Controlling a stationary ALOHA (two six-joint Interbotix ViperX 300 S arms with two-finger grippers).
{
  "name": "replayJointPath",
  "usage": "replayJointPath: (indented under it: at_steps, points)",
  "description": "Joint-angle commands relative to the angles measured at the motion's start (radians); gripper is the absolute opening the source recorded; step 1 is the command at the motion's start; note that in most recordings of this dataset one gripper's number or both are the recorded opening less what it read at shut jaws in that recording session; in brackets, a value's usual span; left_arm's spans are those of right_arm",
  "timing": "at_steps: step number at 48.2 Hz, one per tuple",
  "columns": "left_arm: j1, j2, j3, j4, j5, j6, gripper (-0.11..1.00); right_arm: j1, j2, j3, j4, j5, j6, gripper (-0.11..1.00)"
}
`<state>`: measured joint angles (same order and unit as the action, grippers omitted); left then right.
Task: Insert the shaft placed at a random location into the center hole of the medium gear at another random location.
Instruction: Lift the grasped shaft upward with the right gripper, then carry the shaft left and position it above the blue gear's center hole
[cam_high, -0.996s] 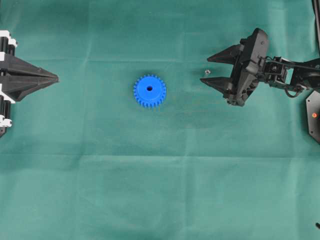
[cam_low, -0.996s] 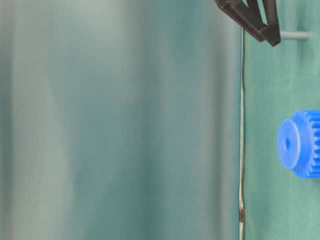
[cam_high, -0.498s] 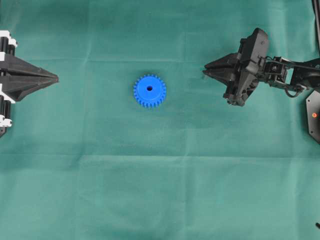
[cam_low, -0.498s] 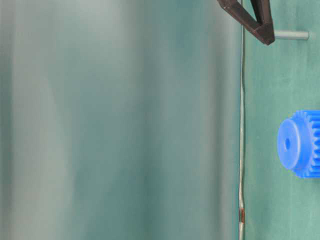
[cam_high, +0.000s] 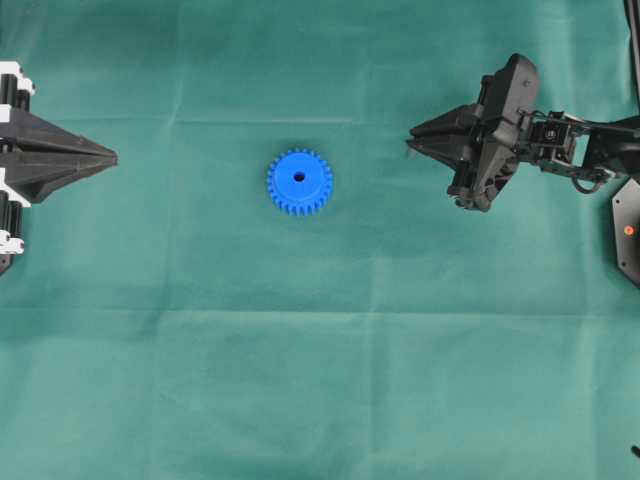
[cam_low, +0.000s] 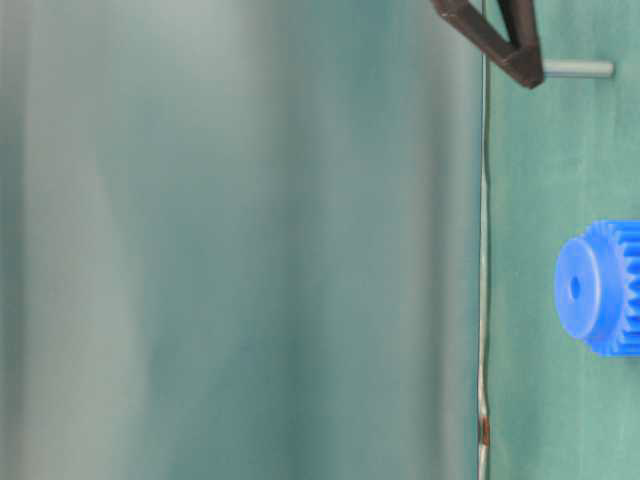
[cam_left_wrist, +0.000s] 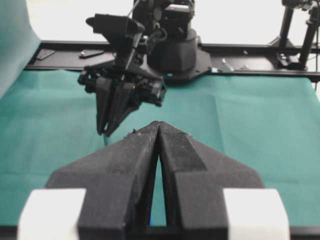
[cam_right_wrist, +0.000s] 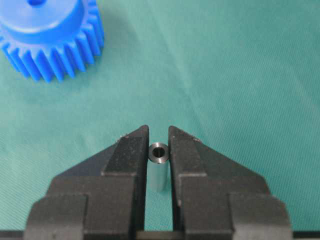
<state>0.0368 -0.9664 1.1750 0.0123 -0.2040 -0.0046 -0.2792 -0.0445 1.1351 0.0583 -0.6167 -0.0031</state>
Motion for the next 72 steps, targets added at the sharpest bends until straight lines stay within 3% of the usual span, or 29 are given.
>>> replayJointPath:
  at_steps: [1,24,56,72]
  points:
    - [0.003,0.002,-0.021,0.003,-0.002,-0.002,0.0,-0.003,-0.06,-0.021,0.003,0.041,-0.014,0.12]
    - [0.003,0.002,-0.021,0.003,0.0,-0.002,0.0,-0.005,-0.268,-0.078,0.0,0.301,-0.015,0.12]
    - [0.003,0.002,-0.021,0.002,0.0,-0.003,0.0,0.0,-0.256,-0.095,0.003,0.31,-0.006,0.12]
    - [0.003,0.002,-0.021,0.002,0.0,-0.003,0.0,0.064,-0.126,-0.222,0.014,0.296,0.0,0.12]
